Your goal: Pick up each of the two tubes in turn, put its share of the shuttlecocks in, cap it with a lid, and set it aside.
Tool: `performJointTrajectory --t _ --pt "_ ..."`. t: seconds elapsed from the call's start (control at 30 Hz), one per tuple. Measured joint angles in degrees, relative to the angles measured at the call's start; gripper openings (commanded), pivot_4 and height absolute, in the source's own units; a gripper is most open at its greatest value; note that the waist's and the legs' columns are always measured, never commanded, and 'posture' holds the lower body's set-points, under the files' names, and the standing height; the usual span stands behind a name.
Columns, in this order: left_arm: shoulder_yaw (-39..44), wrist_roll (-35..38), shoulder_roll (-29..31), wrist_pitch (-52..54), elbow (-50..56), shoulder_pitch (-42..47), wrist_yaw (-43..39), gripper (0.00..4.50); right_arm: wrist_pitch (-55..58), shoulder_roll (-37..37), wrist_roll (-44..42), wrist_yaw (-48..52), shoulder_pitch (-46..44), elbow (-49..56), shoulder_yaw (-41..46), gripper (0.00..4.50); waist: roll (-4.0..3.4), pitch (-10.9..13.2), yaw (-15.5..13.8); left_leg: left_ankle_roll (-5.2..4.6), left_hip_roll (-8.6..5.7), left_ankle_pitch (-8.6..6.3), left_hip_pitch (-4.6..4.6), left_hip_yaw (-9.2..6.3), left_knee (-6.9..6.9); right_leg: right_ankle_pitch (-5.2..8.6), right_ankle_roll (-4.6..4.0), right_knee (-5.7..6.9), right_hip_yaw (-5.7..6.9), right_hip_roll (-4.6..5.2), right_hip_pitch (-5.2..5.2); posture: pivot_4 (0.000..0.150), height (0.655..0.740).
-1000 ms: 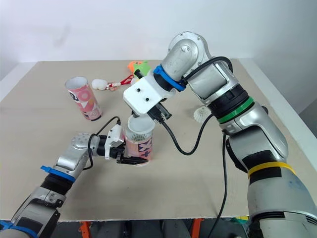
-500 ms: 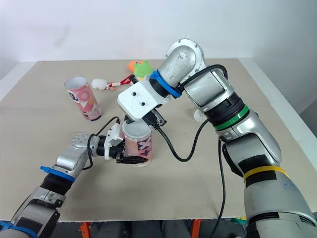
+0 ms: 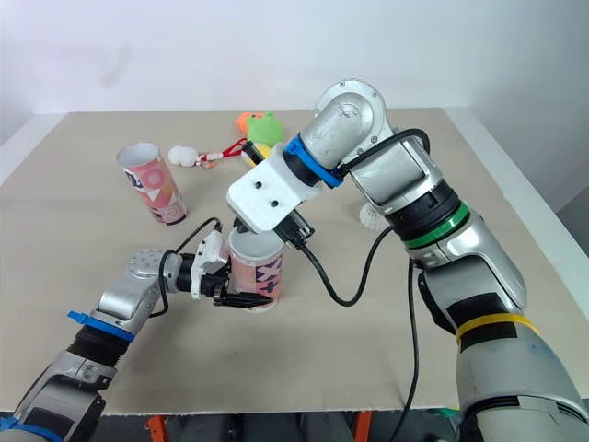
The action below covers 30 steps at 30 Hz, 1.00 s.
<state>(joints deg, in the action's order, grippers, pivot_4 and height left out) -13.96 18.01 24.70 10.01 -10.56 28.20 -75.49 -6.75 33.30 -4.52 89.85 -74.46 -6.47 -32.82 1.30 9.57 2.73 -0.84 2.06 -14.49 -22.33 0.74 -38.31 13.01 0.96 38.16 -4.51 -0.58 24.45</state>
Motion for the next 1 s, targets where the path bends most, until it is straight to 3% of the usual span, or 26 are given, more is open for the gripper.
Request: performJointTrajectory --t 0.23,0.27,0.37,0.47,0.57,0.8,0.87,0.9,0.93,1.0 --pt "-0.56 -0.30 0.21 -0.23 0.51 -0.42 0.43 3.03 -2.56 0.22 0.29 -0.30 1.19 0.16 -0.21 0.04 0.04 -0.39 -0.04 -0.05 0.03 -0.04 0.09 -0.15 0.03 0.11 -0.16 0.00 0.16 0.00 -0.13 0.150 0.7323" --pt "-0.58 -0.31 0.32 -0.23 0.70 -0.65 0.54 3.03 -2.62 -0.11 0.50 -0.30 1.44 0.08 -0.02 0.52 0.08 -0.54 -0.04 -0.06 0.03 -0.05 0.14 -0.15 0.09 0.15 -0.18 0.00 0.17 0.00 -0.14 0.150 0.7323" --pt "-0.59 -0.20 0.62 -0.23 1.01 -1.28 0.60 3.03 -2.55 -1.12 1.10 -0.21 2.18 -0.12 0.19 1.39 0.17 -0.65 -0.01 -0.07 0.09 -0.06 0.27 -0.15 0.20 0.19 -0.25 0.01 0.18 -0.07 -0.19 0.150 0.7323" --pt "-0.57 -0.12 0.92 -0.24 1.15 -1.41 0.63 3.03 -1.61 -2.06 1.38 -0.17 2.26 -0.92 1.38 2.81 0.16 -0.65 -0.01 -0.07 0.18 -0.05 0.31 -0.21 0.23 0.24 -0.34 0.05 0.25 -0.16 -0.19 0.150 0.7323" --pt "-0.55 -0.09 1.12 -0.24 1.25 -1.49 0.57 3.03 5.71 -2.35 -4.19 0.29 1.81 -1.18 2.09 3.61 0.14 -0.64 -0.03 -0.07 0.29 -0.05 0.30 -0.33 0.26 0.26 -0.53 0.09 0.38 -0.23 -0.18 0.150 0.7323" --pt "-0.71 -0.03 1.11 -0.37 1.24 -1.43 0.32 3.03 15.15 -1.53 -12.55 0.42 -3.54 -7.11 7.54 3.61 0.07 -0.59 -0.13 -0.07 0.25 -0.05 0.21 -0.43 0.33 0.28 -0.65 0.09 0.45 -0.20 -0.12 0.150 0.7323" --pt "-0.78 -0.04 1.11 -0.82 1.13 -1.44 0.22 3.03 17.54 -0.50 -15.22 0.43 -3.51 -6.76 8.14 3.08 0.07 -0.59 -0.13 -0.07 0.22 -0.06 0.21 -0.44 0.38 0.31 -0.64 0.08 0.45 -0.17 -0.12 0.150 0.7323" --pt "-0.80 -0.04 1.11 -1.20 0.97 -1.47 0.21 3.03 19.24 0.11 -16.77 0.45 -1.90 -5.58 7.84 2.32 0.07 -0.59 -0.14 -0.07 0.20 -0.06 0.21 -0.46 0.40 0.32 -0.64 0.08 0.46 -0.16 -0.13 0.150 0.7323" --pt "-0.80 -0.04 1.11 -1.21 0.97 -1.45 0.23 3.03 19.44 0.11 -16.90 0.45 -1.66 -5.59 7.60 2.18 0.05 -0.58 -0.13 -0.08 0.19 -0.06 0.21 -0.45 0.40 0.33 -0.60 0.09 0.45 -0.16 -0.12 0.150 0.7323" --pt "-0.84 -0.05 1.11 -1.39 0.89 -1.46 0.25 3.03 19.02 0.74 -16.99 0.47 0.02 -4.24 5.75 1.15 0.05 -0.58 -0.13 -0.07 0.19 -0.06 0.21 -0.49 0.40 0.41 -0.47 0.08 0.49 -0.17 -0.13 0.150 0.7323"
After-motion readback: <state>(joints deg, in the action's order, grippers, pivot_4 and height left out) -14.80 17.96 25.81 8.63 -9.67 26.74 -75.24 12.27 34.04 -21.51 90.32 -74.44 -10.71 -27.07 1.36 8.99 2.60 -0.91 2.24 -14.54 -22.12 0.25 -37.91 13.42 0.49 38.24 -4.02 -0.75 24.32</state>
